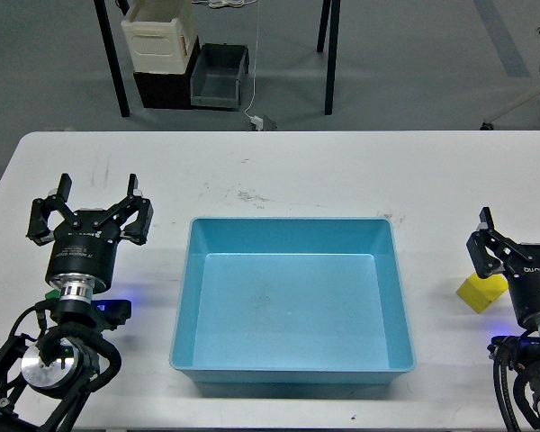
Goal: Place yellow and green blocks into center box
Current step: 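Move the right gripper away and reposition it above the yellow cube, then lower the right gripper and close it on the yellow cube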
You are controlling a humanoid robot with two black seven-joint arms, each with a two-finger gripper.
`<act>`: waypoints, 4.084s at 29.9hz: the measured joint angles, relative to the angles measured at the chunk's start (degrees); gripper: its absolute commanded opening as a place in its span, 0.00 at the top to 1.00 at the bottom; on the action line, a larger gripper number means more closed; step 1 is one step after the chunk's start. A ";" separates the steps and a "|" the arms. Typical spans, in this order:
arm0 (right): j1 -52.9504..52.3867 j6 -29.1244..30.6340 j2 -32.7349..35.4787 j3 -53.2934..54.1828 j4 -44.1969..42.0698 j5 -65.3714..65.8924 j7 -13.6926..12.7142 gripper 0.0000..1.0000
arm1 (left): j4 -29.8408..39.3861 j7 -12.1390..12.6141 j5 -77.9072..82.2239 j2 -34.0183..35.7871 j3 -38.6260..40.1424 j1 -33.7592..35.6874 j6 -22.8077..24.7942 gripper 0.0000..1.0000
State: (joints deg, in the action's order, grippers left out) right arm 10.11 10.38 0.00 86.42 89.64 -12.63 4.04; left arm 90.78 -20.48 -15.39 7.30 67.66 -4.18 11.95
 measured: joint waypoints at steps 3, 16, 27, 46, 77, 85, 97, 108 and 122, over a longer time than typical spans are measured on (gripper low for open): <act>0.00 1.06 0.00 0.22 -0.25 0.11 0.00 0.00 | -0.06 0.00 0.00 0.20 -0.14 -0.52 0.00 0.00; -3.26 6.17 5.16 1.43 -3.25 15.99 0.45 0.00 | -0.05 0.06 0.18 0.27 -0.11 -0.72 0.17 0.00; -13.48 5.85 25.35 2.79 -2.61 48.71 1.20 0.00 | -0.08 0.00 0.19 0.30 -0.18 -1.53 0.57 0.00; -42.31 15.69 48.45 -28.38 -14.05 97.12 23.39 0.00 | -0.17 -0.05 0.27 0.02 0.08 -1.56 1.15 0.00; -70.07 17.61 55.79 -80.60 -13.30 113.42 23.96 0.03 | -2.94 -0.10 0.37 -0.52 0.16 0.80 1.24 0.00; -73.35 17.63 51.55 -89.09 -17.18 116.70 23.96 0.02 | -3.76 -0.08 0.40 -0.54 0.13 1.62 1.25 0.00; -74.41 17.63 46.64 -93.94 -22.35 117.11 23.96 0.02 | -3.78 -0.08 0.36 -0.53 0.11 1.64 1.24 0.00; -73.74 17.62 45.53 -95.00 -23.93 117.05 23.96 0.47 | -3.82 -0.08 0.44 -0.44 0.53 2.07 1.23 0.00; -73.92 17.62 45.51 -95.07 -29.39 116.96 23.95 0.95 | -4.13 -0.08 0.43 -0.44 0.64 2.16 1.23 0.00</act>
State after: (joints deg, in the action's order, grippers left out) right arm -63.81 28.00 45.51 -8.65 60.25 104.33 28.00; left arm 86.65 -20.56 -14.96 6.86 68.29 -2.02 13.18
